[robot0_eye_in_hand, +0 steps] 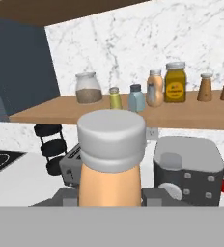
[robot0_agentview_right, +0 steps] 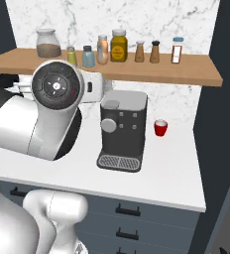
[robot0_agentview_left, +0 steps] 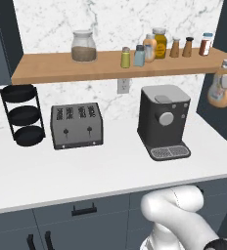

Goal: Put the shaker and condiment bottle from the counter next to their counterparts in the cabinet.

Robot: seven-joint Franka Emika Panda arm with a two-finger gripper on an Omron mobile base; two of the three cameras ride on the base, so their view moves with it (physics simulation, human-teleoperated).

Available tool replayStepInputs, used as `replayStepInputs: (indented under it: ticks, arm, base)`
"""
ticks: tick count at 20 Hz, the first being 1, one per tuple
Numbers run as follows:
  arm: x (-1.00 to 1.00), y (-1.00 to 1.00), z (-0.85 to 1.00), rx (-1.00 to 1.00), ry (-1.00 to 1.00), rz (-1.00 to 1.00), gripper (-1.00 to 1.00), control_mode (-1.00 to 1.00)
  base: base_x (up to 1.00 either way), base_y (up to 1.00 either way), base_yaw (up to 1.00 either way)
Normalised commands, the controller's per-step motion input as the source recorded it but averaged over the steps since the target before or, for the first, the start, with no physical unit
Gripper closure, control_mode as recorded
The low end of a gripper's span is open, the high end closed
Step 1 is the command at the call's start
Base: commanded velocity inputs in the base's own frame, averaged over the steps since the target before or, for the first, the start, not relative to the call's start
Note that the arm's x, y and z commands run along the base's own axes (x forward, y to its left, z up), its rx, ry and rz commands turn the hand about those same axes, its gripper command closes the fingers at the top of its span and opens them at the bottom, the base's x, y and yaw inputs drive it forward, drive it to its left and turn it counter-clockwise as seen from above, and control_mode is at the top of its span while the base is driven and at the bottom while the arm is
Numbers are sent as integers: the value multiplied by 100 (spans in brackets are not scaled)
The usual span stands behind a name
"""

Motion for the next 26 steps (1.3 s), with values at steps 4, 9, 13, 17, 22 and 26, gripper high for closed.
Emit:
replayStepInputs:
  ticks: [4,9,13,17,22,26]
  arm:
    - [-5,-3,15,-7,-8,20,100,-100]
    - [0,0,0,0,0,0,100,-100]
    - [27,0,22,0,-10,0,100,-100]
    - [38,0,19,0,-14,0,100,-100]
    - [54,0,-3,0,-2,0,100,-100]
    - [56,0,-3,0,0,0,100,-100]
  base:
    - [0,0,0]
    - [0,0,0]
    - [0,0,0]
    - [0,0,0]
    - [0,0,0]
    - [0,0,0]
